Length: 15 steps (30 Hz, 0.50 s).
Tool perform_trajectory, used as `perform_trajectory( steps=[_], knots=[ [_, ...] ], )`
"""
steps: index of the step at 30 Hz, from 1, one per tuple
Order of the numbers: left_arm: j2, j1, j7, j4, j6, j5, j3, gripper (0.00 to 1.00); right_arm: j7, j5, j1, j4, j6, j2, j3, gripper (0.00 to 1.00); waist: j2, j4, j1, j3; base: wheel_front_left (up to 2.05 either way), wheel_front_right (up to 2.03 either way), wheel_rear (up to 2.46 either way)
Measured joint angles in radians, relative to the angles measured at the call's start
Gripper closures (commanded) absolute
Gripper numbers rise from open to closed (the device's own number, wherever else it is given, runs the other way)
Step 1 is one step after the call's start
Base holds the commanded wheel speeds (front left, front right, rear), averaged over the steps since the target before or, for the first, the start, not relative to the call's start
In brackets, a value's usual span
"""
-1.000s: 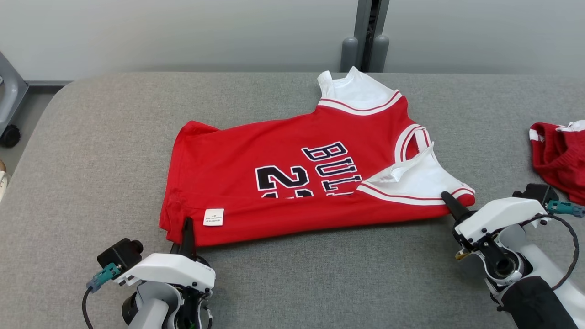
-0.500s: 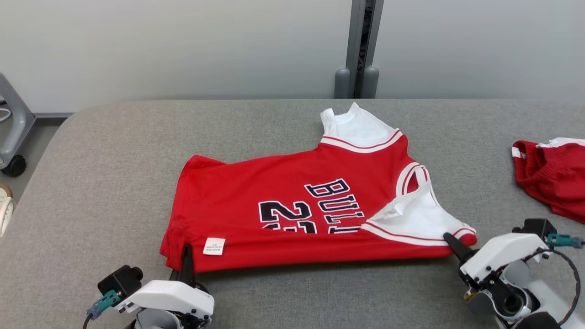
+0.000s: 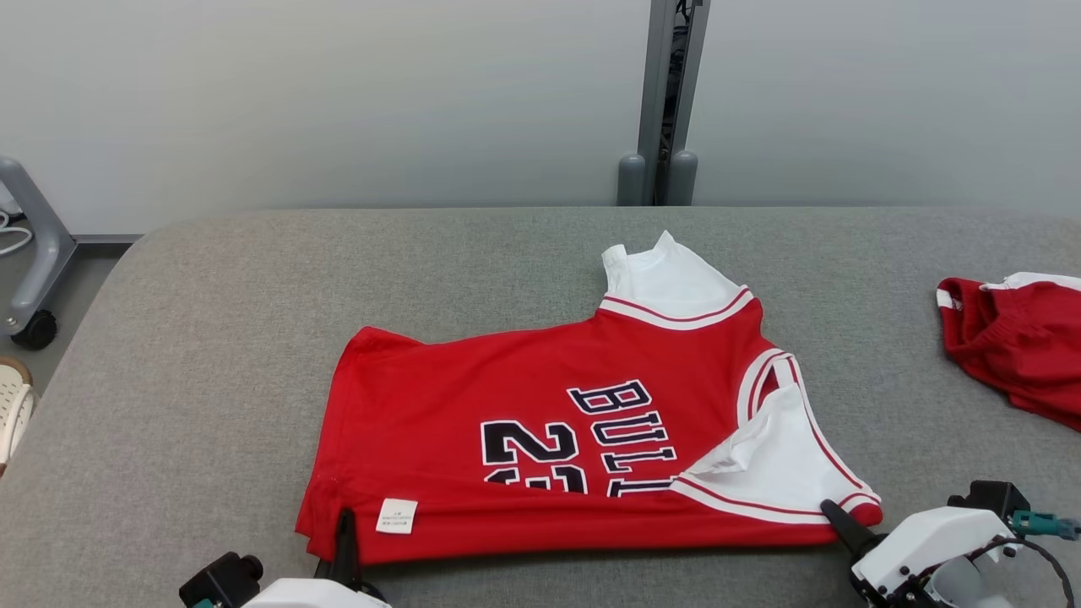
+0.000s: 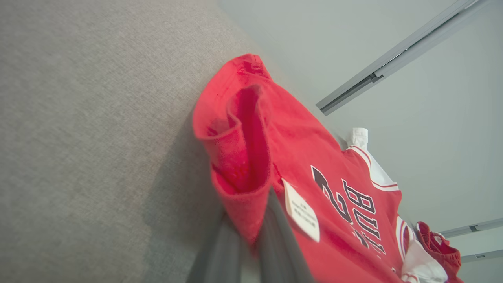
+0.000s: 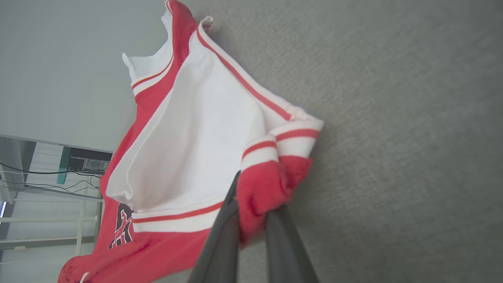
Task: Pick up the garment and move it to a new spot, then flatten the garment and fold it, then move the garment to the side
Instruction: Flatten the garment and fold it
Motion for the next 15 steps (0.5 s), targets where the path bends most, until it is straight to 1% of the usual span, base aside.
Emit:
perform_trajectory(
  steps=[6, 13, 14, 15],
  knots=[
    [0.0, 0.039, 0.0, -0.03, 0.013, -0.009, -0.003, 1.0, 0.007, -0.028, 0.046, -0.036, 0.0, 0.006, -0.047, 1.0, 0.0, -0.001, 0.0001, 0.005, 0.0, 0.0, 0.0],
    [0.0, 0.048, 0.0, -0.042, 0.025, -0.011, -0.005, 1.0, 0.019, -0.072, 0.071, -0.065, 0.0, 0.022, -0.091, 1.0, 0.0, 0.004, 0.0, 0.014, 0.0, 0.0, 0.0],
    [0.0, 0.048, 0.0, -0.043, 0.026, -0.011, -0.007, 1.0, 0.019, -0.083, 0.071, -0.067, 0.0, 0.024, -0.099, 0.54, 0.0, 0.005, 0.0001, 0.015, 0.0, 0.0, 0.0],
    [0.0, 0.048, 0.0, -0.041, 0.032, -0.011, -0.011, 1.0, 0.019, -0.099, 0.071, -0.071, 0.0, 0.025, -0.107, 0.0, 0.0, 0.006, 0.0001, 0.016, 0.0, 0.0, 0.0]
  ],
)
